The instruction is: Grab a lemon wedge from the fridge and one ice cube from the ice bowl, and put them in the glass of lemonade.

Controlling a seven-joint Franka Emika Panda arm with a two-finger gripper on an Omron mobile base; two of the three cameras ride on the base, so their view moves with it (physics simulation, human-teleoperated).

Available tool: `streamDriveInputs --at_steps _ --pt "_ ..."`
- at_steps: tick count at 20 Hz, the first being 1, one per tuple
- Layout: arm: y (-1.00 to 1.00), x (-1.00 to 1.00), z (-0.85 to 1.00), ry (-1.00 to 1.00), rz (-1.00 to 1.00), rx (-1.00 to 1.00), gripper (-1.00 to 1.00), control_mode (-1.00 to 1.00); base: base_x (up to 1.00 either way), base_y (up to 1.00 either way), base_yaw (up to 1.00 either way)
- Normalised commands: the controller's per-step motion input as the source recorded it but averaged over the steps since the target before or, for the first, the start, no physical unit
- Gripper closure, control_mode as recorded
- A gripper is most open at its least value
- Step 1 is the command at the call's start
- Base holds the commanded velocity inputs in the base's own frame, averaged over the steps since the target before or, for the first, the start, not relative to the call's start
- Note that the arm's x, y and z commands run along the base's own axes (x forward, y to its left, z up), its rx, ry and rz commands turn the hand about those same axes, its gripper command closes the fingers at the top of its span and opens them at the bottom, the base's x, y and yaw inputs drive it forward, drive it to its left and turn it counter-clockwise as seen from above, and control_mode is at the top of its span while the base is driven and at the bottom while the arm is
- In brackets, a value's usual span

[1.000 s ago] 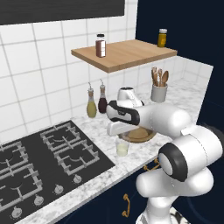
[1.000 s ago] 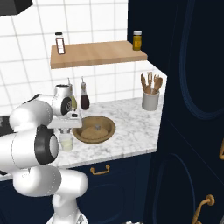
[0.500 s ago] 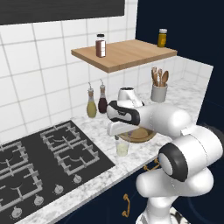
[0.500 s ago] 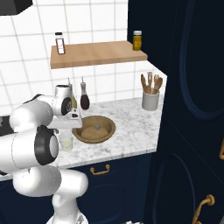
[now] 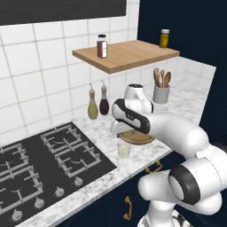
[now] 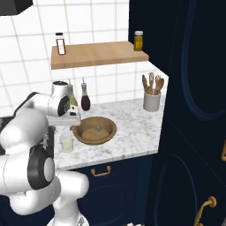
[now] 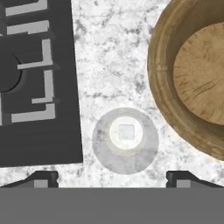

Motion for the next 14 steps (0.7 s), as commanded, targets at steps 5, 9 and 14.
streamDriveInputs --at_steps 5,9,14 --pt "-0.30 -0.05 0.07 -0.08 0.00 0.09 -1.00 -1.00 0.00 0.00 0.00" --pt "-0.32 -0.13 0.00 -0.01 0.00 0.06 -1.00 -1.00 0.00 0.00 0.00" --pt "-0.12 -0.21 0.08 -0.03 -0.01 0.06 -1.00 -1.00 0.00 0.00 0.00"
